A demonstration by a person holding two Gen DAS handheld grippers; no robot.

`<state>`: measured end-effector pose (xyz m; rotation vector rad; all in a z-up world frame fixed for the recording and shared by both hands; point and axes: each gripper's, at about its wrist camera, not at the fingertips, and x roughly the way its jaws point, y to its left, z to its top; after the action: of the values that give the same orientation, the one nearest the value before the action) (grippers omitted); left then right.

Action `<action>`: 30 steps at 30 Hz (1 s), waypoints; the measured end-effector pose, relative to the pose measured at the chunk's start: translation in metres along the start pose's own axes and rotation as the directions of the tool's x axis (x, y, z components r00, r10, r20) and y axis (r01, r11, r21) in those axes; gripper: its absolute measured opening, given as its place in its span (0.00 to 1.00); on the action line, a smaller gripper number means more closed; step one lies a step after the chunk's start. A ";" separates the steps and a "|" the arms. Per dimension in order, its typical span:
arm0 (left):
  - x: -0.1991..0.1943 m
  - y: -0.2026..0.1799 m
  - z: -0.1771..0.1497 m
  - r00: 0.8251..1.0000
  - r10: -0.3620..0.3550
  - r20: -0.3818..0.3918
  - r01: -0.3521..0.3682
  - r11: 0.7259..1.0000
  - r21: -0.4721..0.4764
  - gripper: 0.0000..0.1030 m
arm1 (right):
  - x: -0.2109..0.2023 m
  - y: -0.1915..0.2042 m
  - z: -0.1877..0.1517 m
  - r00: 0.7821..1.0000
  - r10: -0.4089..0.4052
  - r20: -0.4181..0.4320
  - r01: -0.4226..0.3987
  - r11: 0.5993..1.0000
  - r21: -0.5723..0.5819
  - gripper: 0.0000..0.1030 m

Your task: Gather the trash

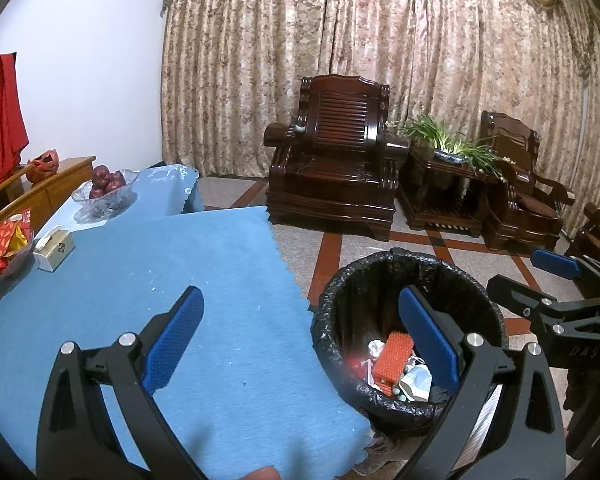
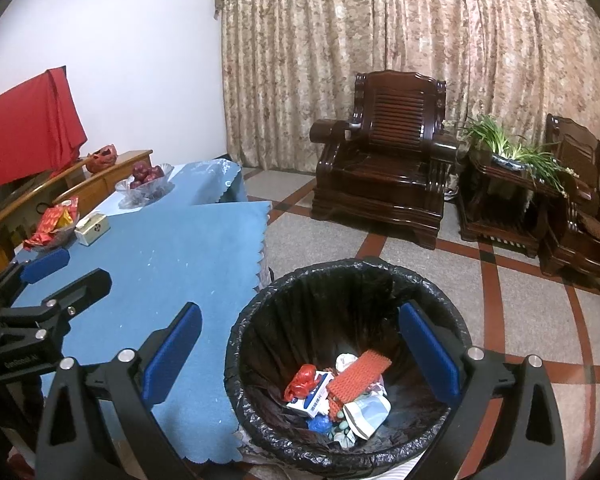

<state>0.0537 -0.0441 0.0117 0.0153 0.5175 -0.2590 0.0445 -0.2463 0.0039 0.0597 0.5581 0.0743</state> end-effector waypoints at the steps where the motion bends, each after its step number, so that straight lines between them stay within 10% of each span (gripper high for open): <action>1: 0.000 0.000 0.000 1.000 0.000 0.001 0.000 1.000 0.000 0.92 | 0.000 0.000 0.000 1.000 0.000 0.000 0.000 1.000 0.000 0.94; 30: 0.000 0.004 -0.001 1.000 0.000 0.000 0.000 1.000 -0.001 0.93 | 0.001 0.000 0.002 1.000 -0.002 0.000 0.002 1.000 -0.008 0.94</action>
<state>0.0543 -0.0401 0.0109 0.0146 0.5172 -0.2588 0.0460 -0.2467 0.0050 0.0510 0.5581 0.0745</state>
